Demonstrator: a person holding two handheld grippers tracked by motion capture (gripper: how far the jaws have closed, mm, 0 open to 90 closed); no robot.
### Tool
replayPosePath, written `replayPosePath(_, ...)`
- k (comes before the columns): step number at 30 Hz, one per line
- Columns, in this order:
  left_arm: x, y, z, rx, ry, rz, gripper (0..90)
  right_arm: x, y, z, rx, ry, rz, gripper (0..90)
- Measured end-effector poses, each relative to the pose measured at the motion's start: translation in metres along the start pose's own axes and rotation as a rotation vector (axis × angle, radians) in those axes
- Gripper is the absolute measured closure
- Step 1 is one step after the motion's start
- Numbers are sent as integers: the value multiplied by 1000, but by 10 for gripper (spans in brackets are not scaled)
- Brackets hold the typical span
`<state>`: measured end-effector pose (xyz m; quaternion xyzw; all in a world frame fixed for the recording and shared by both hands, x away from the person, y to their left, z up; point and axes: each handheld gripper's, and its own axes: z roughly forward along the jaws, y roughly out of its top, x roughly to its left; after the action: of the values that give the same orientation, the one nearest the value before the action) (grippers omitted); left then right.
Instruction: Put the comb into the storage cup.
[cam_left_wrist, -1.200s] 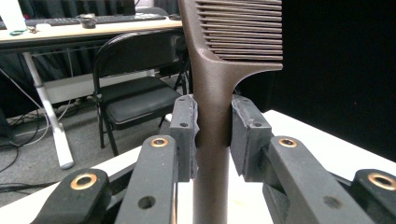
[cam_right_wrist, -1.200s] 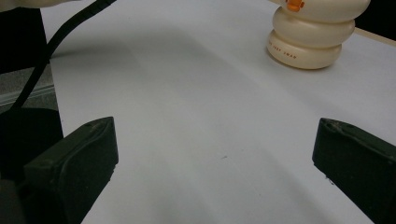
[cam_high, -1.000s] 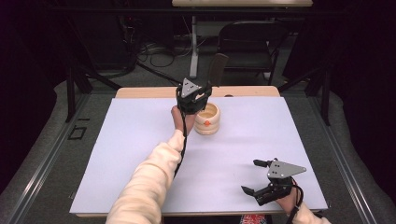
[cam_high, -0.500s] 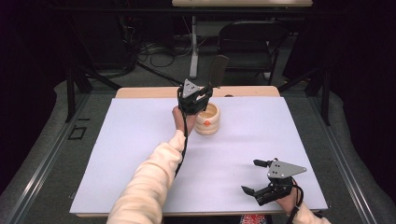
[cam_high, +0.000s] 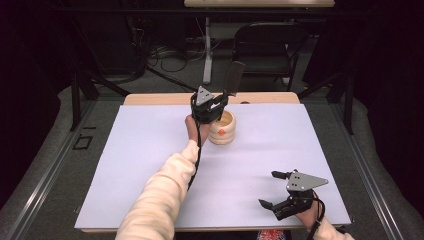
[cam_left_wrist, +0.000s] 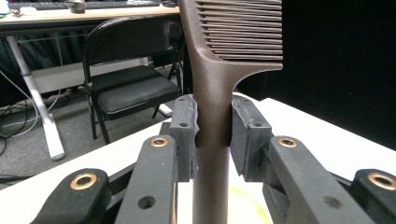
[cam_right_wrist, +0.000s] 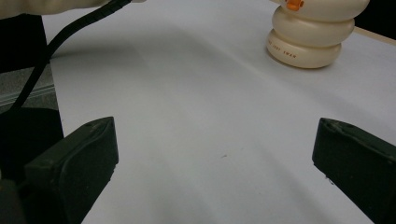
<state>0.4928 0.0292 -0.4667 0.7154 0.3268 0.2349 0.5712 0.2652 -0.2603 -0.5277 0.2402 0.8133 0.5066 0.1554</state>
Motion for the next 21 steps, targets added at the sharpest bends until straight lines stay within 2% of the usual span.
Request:
replayPosePath(6,2,-2,1,9,-2,-5,727,0,0,0,1,1,-1,0)
replayPosePath(21,2,-5,4,44,-12,11,726,0,0,0,0,0,-5,0)
